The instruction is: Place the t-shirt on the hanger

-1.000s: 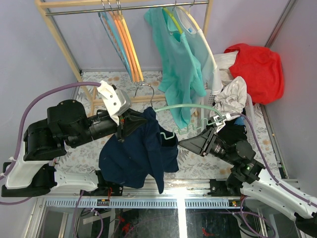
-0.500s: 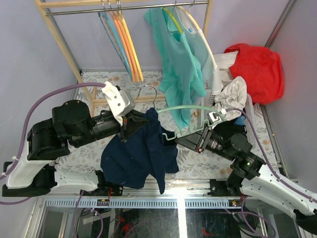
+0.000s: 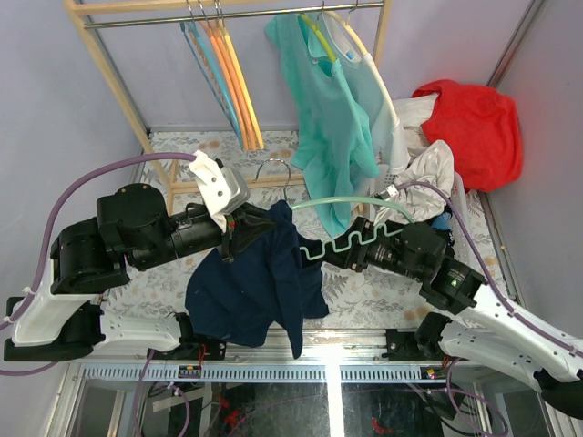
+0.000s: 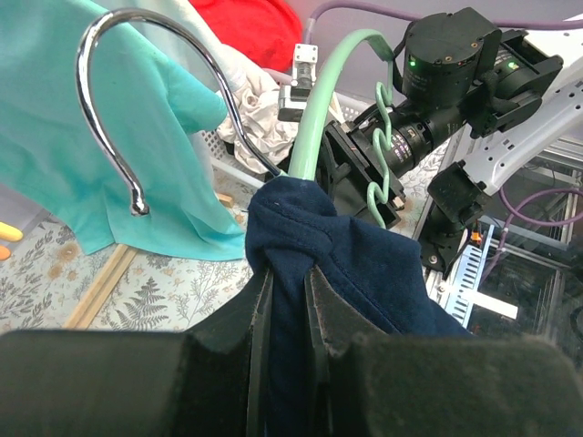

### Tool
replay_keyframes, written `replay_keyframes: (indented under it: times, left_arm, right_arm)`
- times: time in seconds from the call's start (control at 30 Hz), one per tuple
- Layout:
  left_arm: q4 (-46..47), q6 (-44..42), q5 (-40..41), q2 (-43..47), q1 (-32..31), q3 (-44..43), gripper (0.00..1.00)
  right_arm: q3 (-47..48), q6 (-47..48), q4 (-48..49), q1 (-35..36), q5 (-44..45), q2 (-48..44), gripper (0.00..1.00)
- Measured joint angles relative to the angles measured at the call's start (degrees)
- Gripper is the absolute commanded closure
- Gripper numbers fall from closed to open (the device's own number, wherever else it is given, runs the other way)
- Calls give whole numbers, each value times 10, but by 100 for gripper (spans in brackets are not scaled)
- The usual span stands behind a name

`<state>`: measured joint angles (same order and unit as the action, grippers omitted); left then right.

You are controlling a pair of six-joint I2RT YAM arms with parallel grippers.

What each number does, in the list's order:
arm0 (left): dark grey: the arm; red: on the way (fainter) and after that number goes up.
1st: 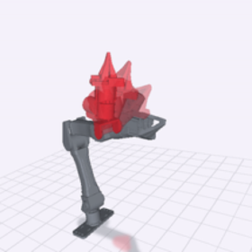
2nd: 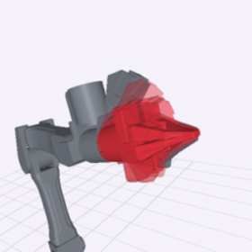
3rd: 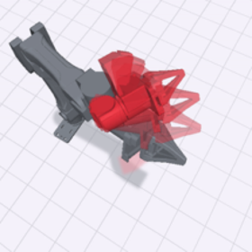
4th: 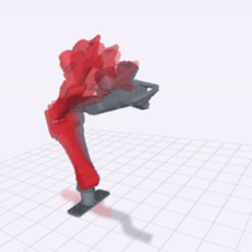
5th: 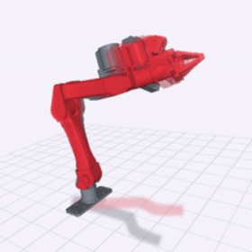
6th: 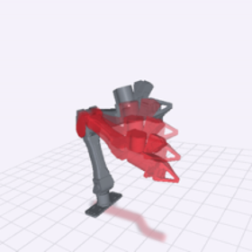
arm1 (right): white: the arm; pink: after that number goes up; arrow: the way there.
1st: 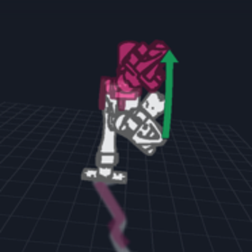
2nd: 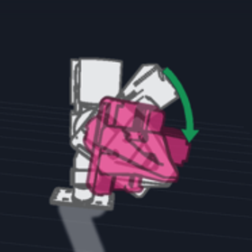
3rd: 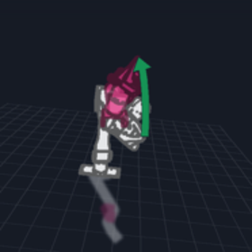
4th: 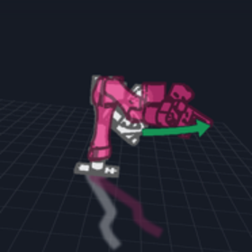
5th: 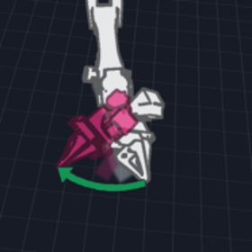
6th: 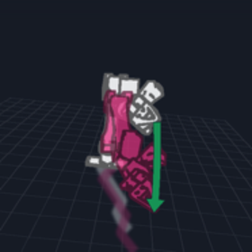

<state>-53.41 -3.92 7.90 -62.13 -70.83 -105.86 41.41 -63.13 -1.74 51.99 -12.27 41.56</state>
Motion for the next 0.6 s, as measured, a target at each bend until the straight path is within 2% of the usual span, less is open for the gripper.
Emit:
replay_keyframes:
  times: [0.07,0.3,0.6]
  left_arm:
    - [3,0,0,0,0,2,100]
    - [21,0,0,3,0,16,100]
    - [26,2,-2,31,0,48,100]
  right_arm:
    - [20,17,-28,0,7,10,50]
    - [71,68,-93,0,24,35,98]
    - [71,92,-131,0,59,6,100]
